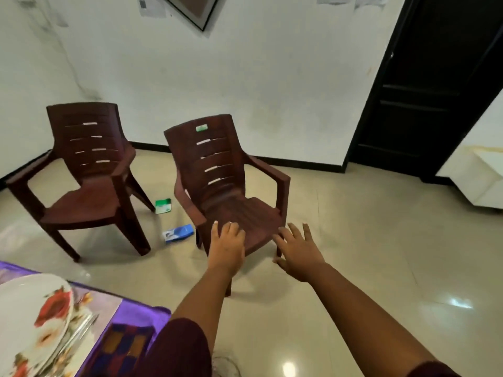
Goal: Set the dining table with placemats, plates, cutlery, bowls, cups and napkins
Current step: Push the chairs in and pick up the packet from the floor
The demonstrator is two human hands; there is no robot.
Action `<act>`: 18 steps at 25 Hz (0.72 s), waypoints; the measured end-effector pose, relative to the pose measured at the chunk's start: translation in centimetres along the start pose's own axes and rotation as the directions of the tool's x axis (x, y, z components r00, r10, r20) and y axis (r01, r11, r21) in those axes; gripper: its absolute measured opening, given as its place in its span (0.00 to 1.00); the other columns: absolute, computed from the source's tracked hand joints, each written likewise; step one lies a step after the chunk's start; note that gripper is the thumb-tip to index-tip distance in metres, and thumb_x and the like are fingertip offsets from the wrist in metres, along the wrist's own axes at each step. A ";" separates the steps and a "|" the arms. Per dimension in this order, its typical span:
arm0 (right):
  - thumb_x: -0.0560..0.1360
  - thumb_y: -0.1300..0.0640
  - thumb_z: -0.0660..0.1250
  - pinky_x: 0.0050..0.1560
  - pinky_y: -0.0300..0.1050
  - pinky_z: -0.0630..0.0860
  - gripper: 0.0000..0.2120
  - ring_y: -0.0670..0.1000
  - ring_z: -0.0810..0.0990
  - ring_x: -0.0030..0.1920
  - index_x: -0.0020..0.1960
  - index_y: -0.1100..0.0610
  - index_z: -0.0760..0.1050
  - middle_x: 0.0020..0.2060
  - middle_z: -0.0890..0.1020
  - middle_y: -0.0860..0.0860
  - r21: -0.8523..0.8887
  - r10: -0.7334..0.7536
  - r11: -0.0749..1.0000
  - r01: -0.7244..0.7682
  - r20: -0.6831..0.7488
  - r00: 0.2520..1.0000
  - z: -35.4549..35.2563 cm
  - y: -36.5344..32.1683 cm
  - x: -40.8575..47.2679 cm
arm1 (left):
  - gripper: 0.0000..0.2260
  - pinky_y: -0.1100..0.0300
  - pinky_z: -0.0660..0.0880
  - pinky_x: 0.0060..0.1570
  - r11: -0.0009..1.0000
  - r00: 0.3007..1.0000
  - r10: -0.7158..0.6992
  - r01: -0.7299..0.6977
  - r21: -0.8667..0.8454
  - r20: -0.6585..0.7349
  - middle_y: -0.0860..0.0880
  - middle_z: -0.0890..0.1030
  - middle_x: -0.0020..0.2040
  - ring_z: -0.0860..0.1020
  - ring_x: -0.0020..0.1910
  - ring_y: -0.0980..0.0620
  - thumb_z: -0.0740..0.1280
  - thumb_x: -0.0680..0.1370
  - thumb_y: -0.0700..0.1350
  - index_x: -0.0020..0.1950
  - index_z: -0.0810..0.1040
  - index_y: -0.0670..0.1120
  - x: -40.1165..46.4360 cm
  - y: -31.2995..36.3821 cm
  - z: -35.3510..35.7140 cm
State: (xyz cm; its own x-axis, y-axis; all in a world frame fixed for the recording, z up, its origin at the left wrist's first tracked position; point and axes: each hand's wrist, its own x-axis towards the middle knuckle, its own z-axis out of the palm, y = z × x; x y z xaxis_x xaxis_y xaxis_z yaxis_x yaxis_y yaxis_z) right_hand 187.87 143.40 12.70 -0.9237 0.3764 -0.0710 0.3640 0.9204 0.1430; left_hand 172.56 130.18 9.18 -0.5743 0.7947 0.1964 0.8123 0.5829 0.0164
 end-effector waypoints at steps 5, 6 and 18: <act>0.80 0.40 0.54 0.74 0.65 0.39 0.29 0.58 0.43 0.78 0.78 0.49 0.52 0.79 0.50 0.54 0.033 -0.009 0.999 0.008 0.009 1.000 0.2 10.1 11.1 | 0.12 0.46 0.61 0.69 0.975 0.982 -0.185 0.187 -0.121 0.024 0.48 0.76 0.59 0.73 0.60 0.48 0.60 0.78 0.46 0.59 0.78 0.49 11.1 2.8 5.0; 0.80 0.40 0.54 0.74 0.65 0.37 0.30 0.58 0.42 0.78 0.78 0.49 0.52 0.79 0.49 0.54 0.014 -0.031 0.999 0.031 0.018 0.999 0.4 12.1 13.7 | 0.12 0.47 0.60 0.70 0.970 0.980 -0.196 0.200 -0.137 0.042 0.49 0.75 0.60 0.72 0.61 0.49 0.59 0.79 0.46 0.60 0.77 0.50 13.6 3.8 6.3; 0.80 0.38 0.53 0.73 0.66 0.35 0.28 0.58 0.41 0.78 0.76 0.49 0.57 0.78 0.53 0.54 -0.077 -0.239 0.968 0.239 0.011 0.971 -0.8 35.2 46.1 | 0.08 0.40 0.69 0.62 0.921 0.928 -0.360 0.337 -0.197 -0.093 0.46 0.80 0.48 0.79 0.50 0.44 0.71 0.72 0.41 0.50 0.82 0.45 53.4 6.5 15.7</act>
State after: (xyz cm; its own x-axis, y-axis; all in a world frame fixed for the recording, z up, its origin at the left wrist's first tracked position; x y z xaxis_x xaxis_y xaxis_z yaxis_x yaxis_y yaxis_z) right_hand 157.97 193.06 15.27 -0.9826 0.1466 -0.1136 0.1223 0.9727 0.1974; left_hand 145.62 179.07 4.43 -0.8161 0.5123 0.2675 0.5742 0.7712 0.2749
